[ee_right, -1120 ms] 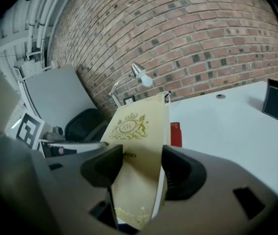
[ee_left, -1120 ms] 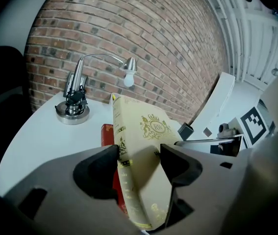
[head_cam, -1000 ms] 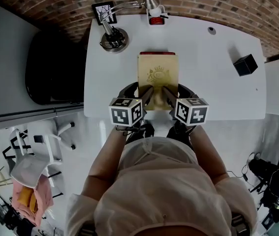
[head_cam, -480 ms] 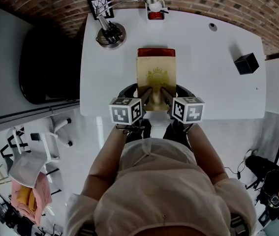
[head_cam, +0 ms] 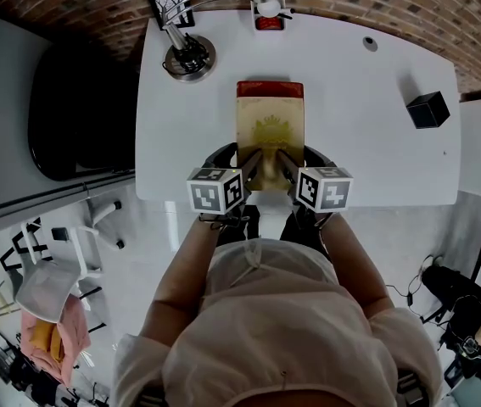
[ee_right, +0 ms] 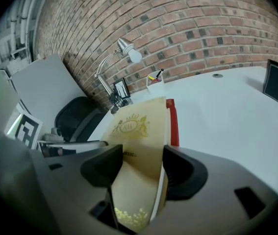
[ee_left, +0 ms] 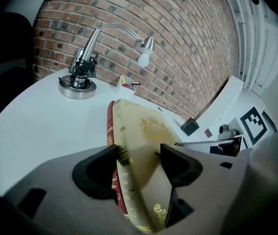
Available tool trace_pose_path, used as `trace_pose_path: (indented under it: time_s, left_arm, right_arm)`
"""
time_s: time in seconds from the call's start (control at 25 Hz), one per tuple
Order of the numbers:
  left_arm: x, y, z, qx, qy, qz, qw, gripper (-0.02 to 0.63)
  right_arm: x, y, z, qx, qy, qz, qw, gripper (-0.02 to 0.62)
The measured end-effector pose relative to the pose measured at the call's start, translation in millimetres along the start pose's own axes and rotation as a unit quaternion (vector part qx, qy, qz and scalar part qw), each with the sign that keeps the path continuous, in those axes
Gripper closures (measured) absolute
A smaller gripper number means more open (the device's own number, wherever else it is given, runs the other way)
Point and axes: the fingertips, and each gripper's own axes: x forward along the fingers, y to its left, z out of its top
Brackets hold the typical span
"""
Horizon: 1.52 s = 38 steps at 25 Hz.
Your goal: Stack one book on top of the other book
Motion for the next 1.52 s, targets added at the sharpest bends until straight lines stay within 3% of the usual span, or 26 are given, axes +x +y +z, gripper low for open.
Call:
trace_pose_path:
  time_s: [0.36,0.64,0.8,0.84,0.92,1.0,1.2,1.52]
  left_arm:
    - [-4.9,-3.9,4.5,0.021,0.001,-0.001,0.9998,0.327]
    - [-27.3,-18.1,37.4,0.069,-0.053,-0.005,0.9962,0.334]
    - [-47.5,-28.5,61.2,0.080,-0.101,0.000,0.9917,0.469]
    - [-51.0,-32.7,65.7,0.085,-0.107,-0.003,0.9906,0.476]
    - [-56.4,-41.4,73.9,0.094,-0.117,-0.012,0.9886,0.477]
    - [-63.3,-48.6,82.7,0.101,-0.130,-0.017,0.9862,0.524]
    - [-85.7,-68.2,104.5,0.133,-0.173,-0.024,0.9757,0.565]
    - [-134.2,-106.9,147.8,0.183,-0.273,-0.045,0.9433,0.572]
  right_arm:
    - [-5.1,1.1,8.3,-0.043,-0.006,-0.027,0.999,0.337]
    - [-28.0,-3.7,22.5,-0.033,-0.044,-0.063,0.996,0.337]
    - [-49.2,5.9,41.3,-0.065,-0.084,-0.068,0.992,0.341]
    - [-54.9,10.2,47.0,-0.076,-0.094,-0.068,0.990,0.356]
    - [-65.8,18.7,58.7,-0.096,-0.116,-0.071,0.986,0.499]
    - [-74.1,29.9,69.1,-0.113,-0.134,-0.068,0.982,0.531]
    - [-94.2,68.6,93.1,-0.187,-0.184,-0.059,0.963,0.555]
    - [-132.5,105.4,120.1,-0.204,-0.277,-0.034,0.938,0.566]
